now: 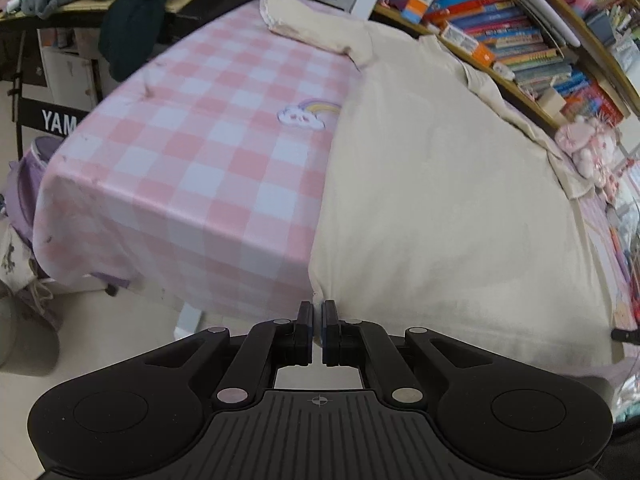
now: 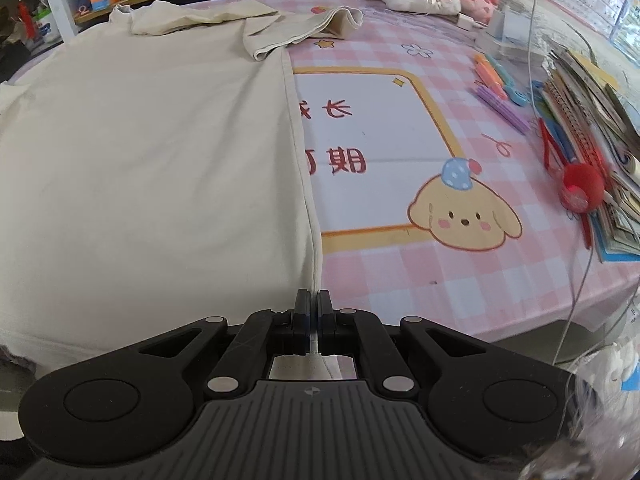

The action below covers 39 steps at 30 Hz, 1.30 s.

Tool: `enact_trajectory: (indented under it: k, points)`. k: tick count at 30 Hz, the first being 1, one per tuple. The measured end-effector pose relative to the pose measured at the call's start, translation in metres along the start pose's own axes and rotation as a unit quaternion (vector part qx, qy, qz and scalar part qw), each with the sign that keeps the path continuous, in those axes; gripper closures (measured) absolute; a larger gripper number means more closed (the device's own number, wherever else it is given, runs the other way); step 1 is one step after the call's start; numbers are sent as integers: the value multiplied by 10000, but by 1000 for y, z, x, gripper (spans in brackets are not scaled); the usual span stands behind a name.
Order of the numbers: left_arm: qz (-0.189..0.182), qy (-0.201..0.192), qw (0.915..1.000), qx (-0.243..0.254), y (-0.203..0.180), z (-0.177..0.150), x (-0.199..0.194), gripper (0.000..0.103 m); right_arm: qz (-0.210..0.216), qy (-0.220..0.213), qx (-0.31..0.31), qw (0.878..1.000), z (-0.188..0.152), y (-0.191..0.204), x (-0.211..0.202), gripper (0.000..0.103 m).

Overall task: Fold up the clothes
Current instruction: 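Open the right tool and release the T-shirt edge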

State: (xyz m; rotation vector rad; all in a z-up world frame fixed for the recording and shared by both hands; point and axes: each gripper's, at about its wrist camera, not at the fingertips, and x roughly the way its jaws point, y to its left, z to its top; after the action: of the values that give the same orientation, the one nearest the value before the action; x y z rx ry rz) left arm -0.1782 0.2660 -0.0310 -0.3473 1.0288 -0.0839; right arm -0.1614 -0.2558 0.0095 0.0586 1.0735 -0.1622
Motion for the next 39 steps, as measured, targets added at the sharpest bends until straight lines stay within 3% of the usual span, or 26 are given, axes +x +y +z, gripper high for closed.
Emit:
enact_trajectory:
  k: [7, 11, 14, 17, 20, 22, 28, 30, 39]
  points:
    - [143, -24, 9995, 292, 0, 3, 0, 94, 8, 14, 126, 9999, -9, 1, -7, 100]
    - [259, -662, 9968, 369, 1, 17, -17, 90, 14, 11, 196, 9998, -12, 3, -11, 100]
    - [64, -1154, 9924, 416, -3, 36, -24, 84, 1, 54, 212, 9998, -14, 3, -10, 100]
    - [-130, -1354, 9891, 563, -18, 54, -18, 79, -55, 93, 236, 9997, -12, 3, -11, 98]
    - [-305, -1372, 9870, 782, -39, 66, -4, 73, -103, -37, 192, 9998, -7, 2, -18, 93]
    - [-388, -1318, 9863, 909, -53, 68, 9, 71, -133, -163, 108, 9997, 0, 3, -23, 81]
    - [-486, -1089, 9873, 1049, -95, 64, 47, 68, -83, -500, -240, 9984, 31, 6, -29, 72]
    - [-463, -1015, 9877, 1093, -109, 62, 59, 51, -27, -574, -347, 9977, 43, 5, -26, 68]
    - [-150, -858, 9839, 1560, -185, 62, 96, 28, 323, -754, -781, 9936, 107, -11, 8, 63]
